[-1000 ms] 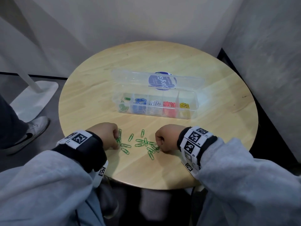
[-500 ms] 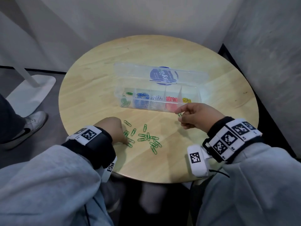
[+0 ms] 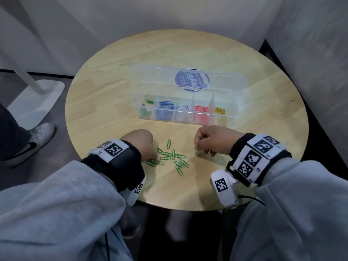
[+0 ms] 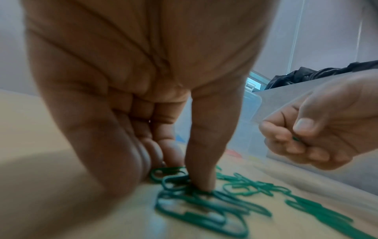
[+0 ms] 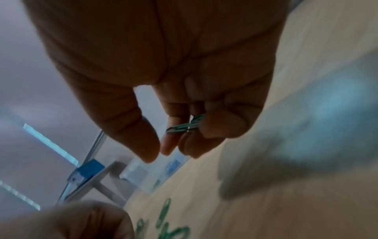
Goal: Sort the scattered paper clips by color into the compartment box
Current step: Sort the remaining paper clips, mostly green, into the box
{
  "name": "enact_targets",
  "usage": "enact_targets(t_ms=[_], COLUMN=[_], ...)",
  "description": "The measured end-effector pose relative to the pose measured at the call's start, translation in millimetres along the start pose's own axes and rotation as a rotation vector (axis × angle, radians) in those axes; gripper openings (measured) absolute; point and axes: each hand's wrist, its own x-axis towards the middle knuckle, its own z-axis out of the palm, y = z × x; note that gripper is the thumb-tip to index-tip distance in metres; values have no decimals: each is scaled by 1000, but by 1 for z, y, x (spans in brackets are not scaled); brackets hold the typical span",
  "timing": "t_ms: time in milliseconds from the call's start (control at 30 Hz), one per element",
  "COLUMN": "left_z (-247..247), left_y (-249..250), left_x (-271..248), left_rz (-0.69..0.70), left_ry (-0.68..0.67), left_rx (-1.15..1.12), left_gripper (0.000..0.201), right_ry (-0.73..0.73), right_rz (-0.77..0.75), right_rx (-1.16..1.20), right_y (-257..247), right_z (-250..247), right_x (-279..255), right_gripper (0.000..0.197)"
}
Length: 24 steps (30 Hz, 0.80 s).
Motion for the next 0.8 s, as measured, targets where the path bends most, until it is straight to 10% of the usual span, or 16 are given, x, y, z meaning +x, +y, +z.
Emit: enact_targets(t_ms=[367, 800], left_z=[-3, -57], left_y=[-1, -30], left_x=[-5, -4], left_rz=[211, 49], left_ry=[19, 98], left_rx=[-32, -1718], left_gripper=[9, 28], right_ry=[30, 7], right_rz=[-35, -97], right_rx=[-377, -588], right_y=[-6, -14], right_z=[17, 30], right_x=[-4, -4], right_gripper=[20, 16])
